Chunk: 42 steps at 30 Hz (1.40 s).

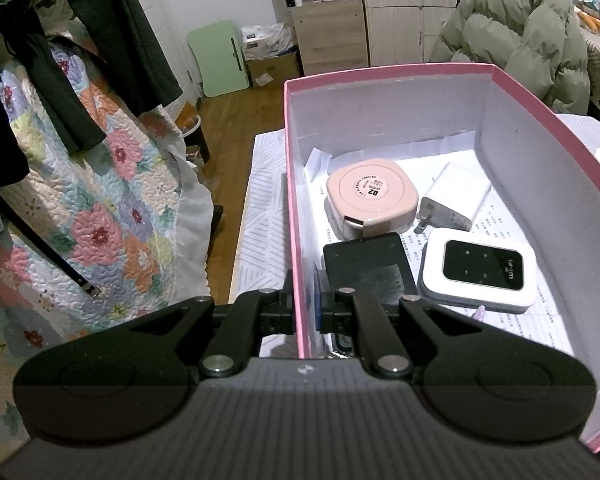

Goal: Organize rigid objects
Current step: 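Grasp the white remote with the right gripper and place it in the box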

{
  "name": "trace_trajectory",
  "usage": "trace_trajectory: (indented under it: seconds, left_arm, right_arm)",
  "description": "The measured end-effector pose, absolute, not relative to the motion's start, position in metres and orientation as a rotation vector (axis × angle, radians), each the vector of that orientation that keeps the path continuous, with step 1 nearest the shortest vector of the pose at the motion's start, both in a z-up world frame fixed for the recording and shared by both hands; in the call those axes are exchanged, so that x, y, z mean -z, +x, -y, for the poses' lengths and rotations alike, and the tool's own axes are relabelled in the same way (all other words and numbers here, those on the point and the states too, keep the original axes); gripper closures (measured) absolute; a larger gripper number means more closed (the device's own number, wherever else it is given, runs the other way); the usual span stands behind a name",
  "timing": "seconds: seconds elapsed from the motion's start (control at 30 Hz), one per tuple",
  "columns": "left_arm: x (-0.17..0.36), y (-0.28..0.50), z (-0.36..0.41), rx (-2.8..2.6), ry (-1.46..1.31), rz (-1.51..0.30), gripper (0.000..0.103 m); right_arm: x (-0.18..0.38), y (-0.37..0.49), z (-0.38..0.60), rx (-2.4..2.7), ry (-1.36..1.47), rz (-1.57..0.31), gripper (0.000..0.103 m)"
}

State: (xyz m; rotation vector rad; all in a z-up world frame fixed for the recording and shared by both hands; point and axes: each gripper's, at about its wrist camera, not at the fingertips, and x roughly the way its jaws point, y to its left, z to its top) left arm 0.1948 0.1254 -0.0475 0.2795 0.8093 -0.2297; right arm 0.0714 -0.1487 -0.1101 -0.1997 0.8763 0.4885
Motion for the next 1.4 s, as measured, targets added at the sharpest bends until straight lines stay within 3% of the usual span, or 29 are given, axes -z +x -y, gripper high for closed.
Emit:
trace_trajectory:
  seconds: [0.3,0.53,0.73,0.9,1.07,1.33,1.37,1.4]
  left_arm:
    - [0.048,0.194,-0.124,0.23,0.284,-0.809,0.096]
    - [0.048,0.194,-0.124,0.229,0.283,-0.808,0.096]
    - [0.048,0.193,-0.12,0.233,0.282,-0.807,0.096]
    - [0.048,0.192,-0.121,0.237,0.276,-0.807,0.096]
    - [0.047,0.191,-0.115,0.213,0.311,-0.794,0.096]
    - [0.047,0.194,-0.115,0.214,0.31,-0.795,0.096]
    - [0.047,0.193,-0.115,0.215,0.308,-0.794,0.096]
    - [0.047,0.194,-0.116,0.215,0.306,-0.795,0.096]
  right_arm:
    - [0.097,0.081,0.225,-0.258,-0.029,-0.894,0.029]
    - [0.091,0.082,0.18,-0.499,-0.011,-0.871,0.031]
    - [0.112,0.104,0.158,-0.405,-0.075,-0.83,0.032]
    - [0.104,0.103,0.169,-0.387,-0.086,-0.896,0.041]
    - [0.096,0.082,0.175,-0.416,-0.155,-1.0,0.041]
    - [0.105,0.124,0.169,-0.344,-0.07,-0.892,0.034]
    - [0.106,0.129,0.166,-0.322,-0.093,-0.876,0.043]
    - [0.105,0.131,0.164,-0.324,-0.095,-0.875,0.044]
